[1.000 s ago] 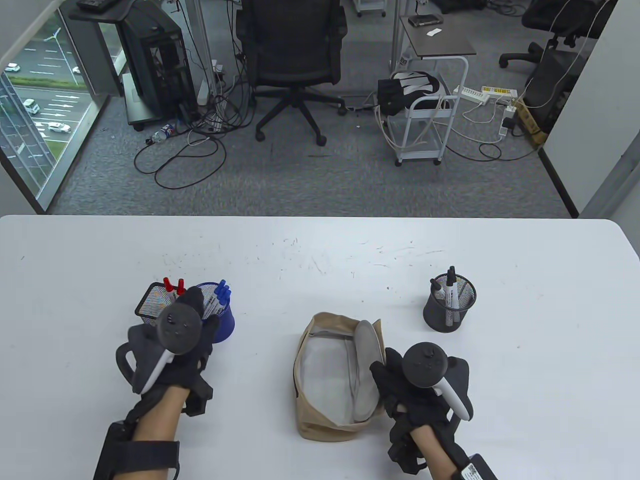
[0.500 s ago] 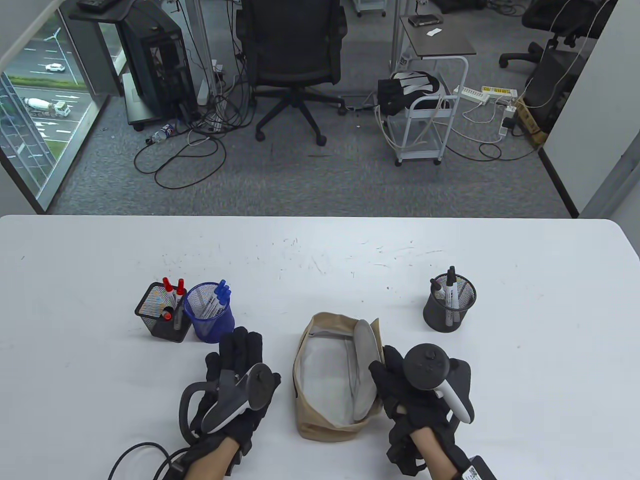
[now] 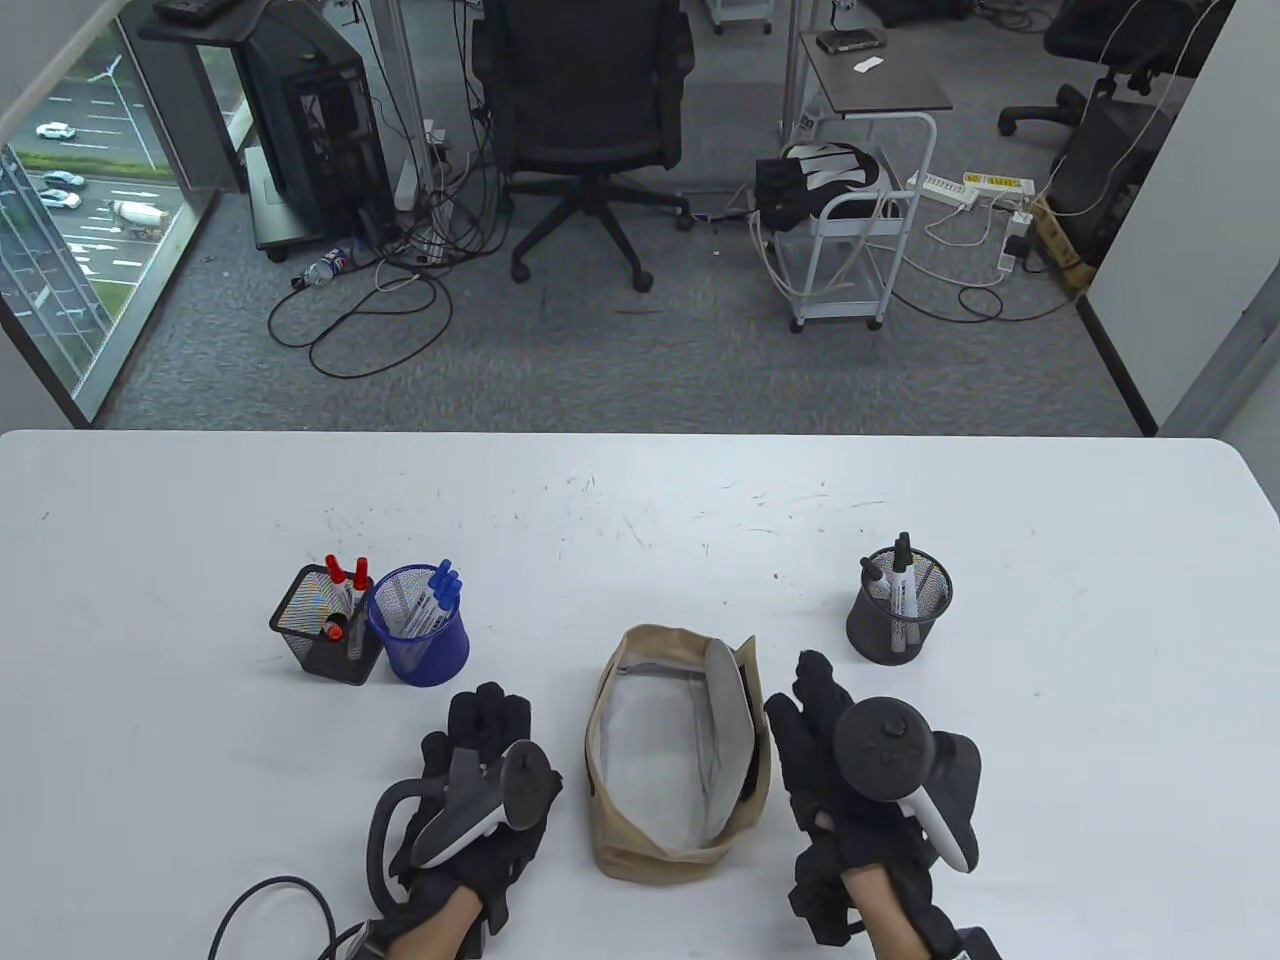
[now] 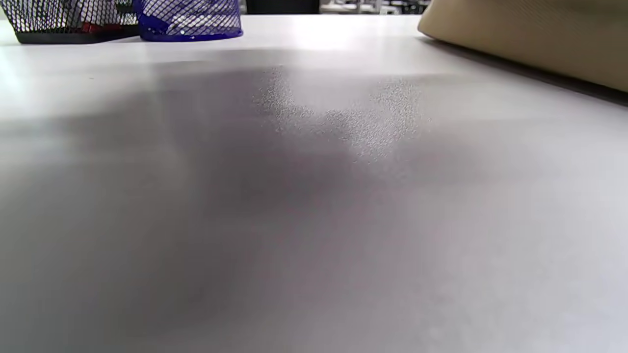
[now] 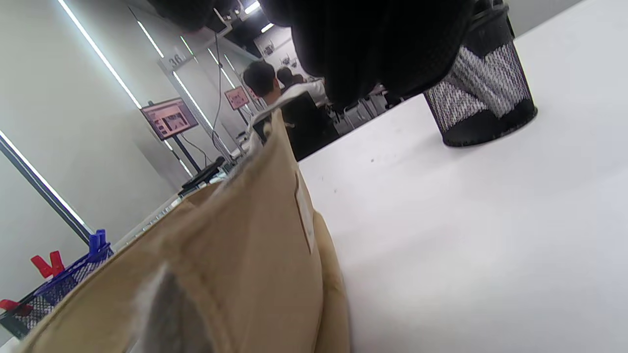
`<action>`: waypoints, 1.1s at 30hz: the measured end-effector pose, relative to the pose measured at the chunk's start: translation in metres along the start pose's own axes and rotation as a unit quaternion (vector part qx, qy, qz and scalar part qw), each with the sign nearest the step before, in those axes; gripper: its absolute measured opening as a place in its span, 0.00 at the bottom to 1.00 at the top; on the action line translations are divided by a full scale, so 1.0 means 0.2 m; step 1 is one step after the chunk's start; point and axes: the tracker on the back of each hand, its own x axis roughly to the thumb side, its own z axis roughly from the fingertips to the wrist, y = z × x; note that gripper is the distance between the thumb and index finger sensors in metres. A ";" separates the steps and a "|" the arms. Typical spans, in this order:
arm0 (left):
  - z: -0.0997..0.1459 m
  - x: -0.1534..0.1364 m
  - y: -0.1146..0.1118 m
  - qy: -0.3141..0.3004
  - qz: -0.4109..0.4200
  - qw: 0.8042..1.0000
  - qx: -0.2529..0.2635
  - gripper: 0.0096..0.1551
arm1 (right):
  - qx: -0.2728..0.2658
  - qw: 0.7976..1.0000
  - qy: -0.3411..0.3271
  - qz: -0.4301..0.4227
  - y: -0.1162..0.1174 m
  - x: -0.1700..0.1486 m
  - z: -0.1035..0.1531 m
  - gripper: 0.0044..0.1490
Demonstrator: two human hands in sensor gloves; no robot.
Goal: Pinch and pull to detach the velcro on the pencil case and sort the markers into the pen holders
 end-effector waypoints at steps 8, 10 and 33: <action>0.01 0.00 -0.01 -0.009 0.021 1.000 0.000 0.51 | 0.060 0.983 0.055 0.167 0.08 -0.18 -0.06 0.49; 0.02 0.00 -0.01 -0.010 0.017 1.000 0.002 0.51 | 0.098 0.975 0.061 0.191 0.14 -0.26 -0.08 0.49; 0.00 -0.07 0.00 0.020 0.025 0.999 0.015 0.51 | 0.155 0.969 0.061 0.181 0.29 -0.42 -0.08 0.52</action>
